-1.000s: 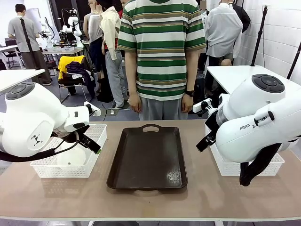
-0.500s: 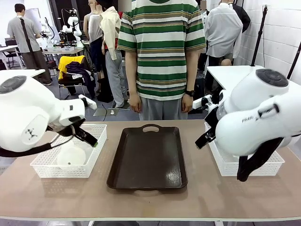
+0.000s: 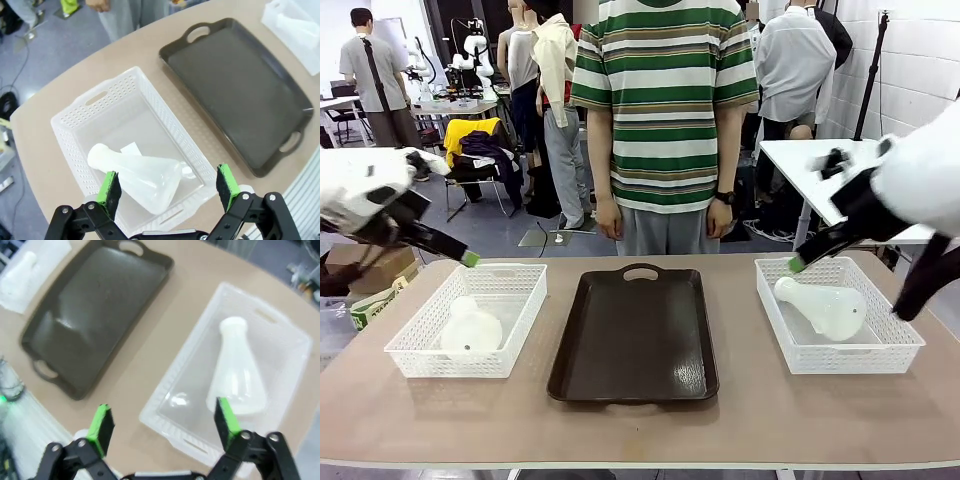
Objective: Prepare the laboratory tools.
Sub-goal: Pick up the Big flask that the person points to.
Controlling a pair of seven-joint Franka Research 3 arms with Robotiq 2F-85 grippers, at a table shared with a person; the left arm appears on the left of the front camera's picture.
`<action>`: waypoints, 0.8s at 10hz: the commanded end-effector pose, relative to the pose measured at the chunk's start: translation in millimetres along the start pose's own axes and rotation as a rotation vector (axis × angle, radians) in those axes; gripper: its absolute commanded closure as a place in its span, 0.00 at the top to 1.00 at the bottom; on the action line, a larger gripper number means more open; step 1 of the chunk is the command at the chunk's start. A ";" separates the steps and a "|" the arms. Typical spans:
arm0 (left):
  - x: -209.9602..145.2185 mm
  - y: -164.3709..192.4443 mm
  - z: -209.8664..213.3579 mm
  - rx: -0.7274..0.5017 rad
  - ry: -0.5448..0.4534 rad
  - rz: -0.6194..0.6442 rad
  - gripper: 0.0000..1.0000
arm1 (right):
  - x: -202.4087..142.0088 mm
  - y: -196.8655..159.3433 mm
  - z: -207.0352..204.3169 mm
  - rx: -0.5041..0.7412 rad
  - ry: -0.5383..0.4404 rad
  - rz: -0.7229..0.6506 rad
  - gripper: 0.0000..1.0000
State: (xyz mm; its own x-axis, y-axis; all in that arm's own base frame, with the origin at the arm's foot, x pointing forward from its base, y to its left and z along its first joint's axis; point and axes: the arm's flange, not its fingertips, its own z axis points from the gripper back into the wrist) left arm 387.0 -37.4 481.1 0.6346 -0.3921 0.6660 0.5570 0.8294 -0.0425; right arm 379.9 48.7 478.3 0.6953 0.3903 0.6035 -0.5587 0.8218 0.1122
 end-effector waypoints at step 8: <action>-73.8 84.2 38.6 -0.220 0.012 0.153 1.00 | -44.2 -114.3 67.6 0.169 -0.148 -0.231 1.00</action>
State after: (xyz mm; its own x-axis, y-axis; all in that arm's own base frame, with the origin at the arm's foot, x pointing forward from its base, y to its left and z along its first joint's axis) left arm 360.5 81.1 455.4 0.7363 -0.2609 0.6244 0.5384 0.7848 -0.3070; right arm 373.0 -89.7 494.6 0.7476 0.1137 0.6543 -0.4533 0.8074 0.3777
